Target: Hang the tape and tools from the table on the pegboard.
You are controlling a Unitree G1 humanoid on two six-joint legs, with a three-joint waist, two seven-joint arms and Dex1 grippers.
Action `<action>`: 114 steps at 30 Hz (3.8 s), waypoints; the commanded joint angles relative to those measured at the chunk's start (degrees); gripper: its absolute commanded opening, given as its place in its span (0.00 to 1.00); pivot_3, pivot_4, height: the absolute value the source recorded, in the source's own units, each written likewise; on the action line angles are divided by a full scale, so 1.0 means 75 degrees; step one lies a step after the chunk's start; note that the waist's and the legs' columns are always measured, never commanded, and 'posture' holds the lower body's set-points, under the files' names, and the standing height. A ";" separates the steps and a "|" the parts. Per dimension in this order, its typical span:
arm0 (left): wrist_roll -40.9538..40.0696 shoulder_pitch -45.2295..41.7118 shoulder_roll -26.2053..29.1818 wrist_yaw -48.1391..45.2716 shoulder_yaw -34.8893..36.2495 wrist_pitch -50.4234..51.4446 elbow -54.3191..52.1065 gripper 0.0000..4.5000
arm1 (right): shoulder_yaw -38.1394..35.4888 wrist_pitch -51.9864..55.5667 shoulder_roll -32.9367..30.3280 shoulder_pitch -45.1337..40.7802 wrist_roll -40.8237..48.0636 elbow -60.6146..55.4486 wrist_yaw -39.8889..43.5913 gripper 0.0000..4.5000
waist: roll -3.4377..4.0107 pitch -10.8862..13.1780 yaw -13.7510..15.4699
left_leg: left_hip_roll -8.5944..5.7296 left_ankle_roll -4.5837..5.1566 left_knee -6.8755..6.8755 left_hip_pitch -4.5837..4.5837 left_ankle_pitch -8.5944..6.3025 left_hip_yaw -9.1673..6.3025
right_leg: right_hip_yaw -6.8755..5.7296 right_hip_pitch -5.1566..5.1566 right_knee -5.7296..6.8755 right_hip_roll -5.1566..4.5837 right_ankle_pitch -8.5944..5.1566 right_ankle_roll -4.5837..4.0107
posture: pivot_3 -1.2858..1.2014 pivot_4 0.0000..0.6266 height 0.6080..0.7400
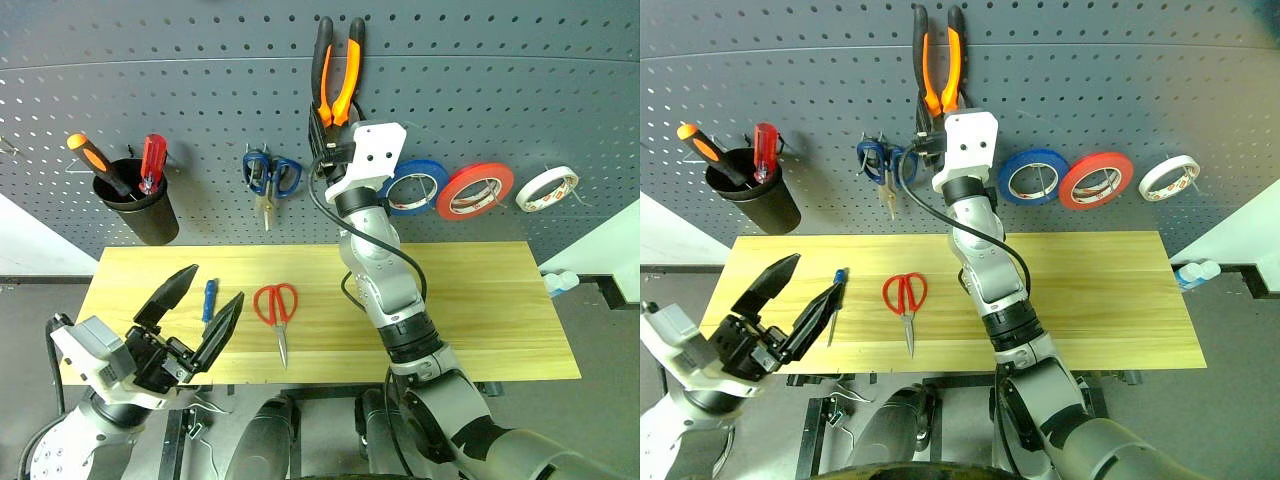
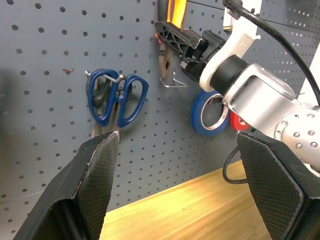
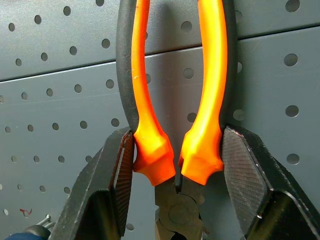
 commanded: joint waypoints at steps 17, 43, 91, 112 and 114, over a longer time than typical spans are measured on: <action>-0.0126 0.0058 0.0078 -0.0058 -0.0004 0.0011 -0.0332 0.87 | 0.0020 0.0018 0.0465 0.0052 -0.0305 -0.0391 -0.0167 0.49 | 0.0002 0.0006 0.0001 | 0.0000 0.0000 -0.0010 0.0000 0.0000 -0.0003 | -0.0001 0.0000 -0.0011 -0.0001 -0.0001 -0.0001 | 0.58 0.40 0.87; -0.0040 -0.0039 0.0083 -0.0097 -0.0260 0.0016 -0.0226 0.87 | -0.0058 0.0601 0.0236 0.0499 -0.0444 -0.1192 -0.0036 0.49 | 0.0002 0.0007 0.0009 | 0.0007 0.0000 -0.0114 -0.0001 0.0000 -0.0009 | -0.0013 0.0003 -0.0123 -0.0005 0.0000 0.0000 | 0.57 0.40 0.87; -0.0038 -0.0060 0.0057 -0.0180 -0.0353 0.0122 -0.0227 0.87 | -0.0156 0.1394 0.0254 0.0857 -0.0440 -0.2001 0.0200 1.00 | 0.0007 0.0012 -0.0003 | 0.0008 0.0000 -0.0119 -0.0003 0.0000 -0.0009 | -0.0014 0.0003 -0.0129 -0.0005 0.0000 0.0000 | 0.57 0.40 0.87; 0.0296 -0.0083 -0.0184 -0.0263 -0.0735 -0.0034 -0.0112 0.87 | -0.0037 0.3171 -0.0501 0.2920 -0.0615 -0.4980 0.0904 1.00 | 0.0007 0.0012 -0.0004 | 0.0008 0.0010 -0.0123 -0.0013 -0.0008 -0.0002 | -0.0018 0.0010 -0.0173 -0.0014 -0.0002 0.0005 | 0.56 0.38 0.87; 0.0306 -0.0125 -0.0198 -0.0283 -0.0759 -0.0045 -0.0065 0.87 | -0.0068 0.3280 -0.0576 0.3102 -0.0652 -0.5136 0.0926 1.00 | 0.0007 0.0012 -0.0001 | 0.0008 0.0010 -0.0123 -0.0012 -0.0008 -0.0002 | -0.0018 0.0009 -0.0171 -0.0013 -0.0002 0.0005 | 0.56 0.38 0.87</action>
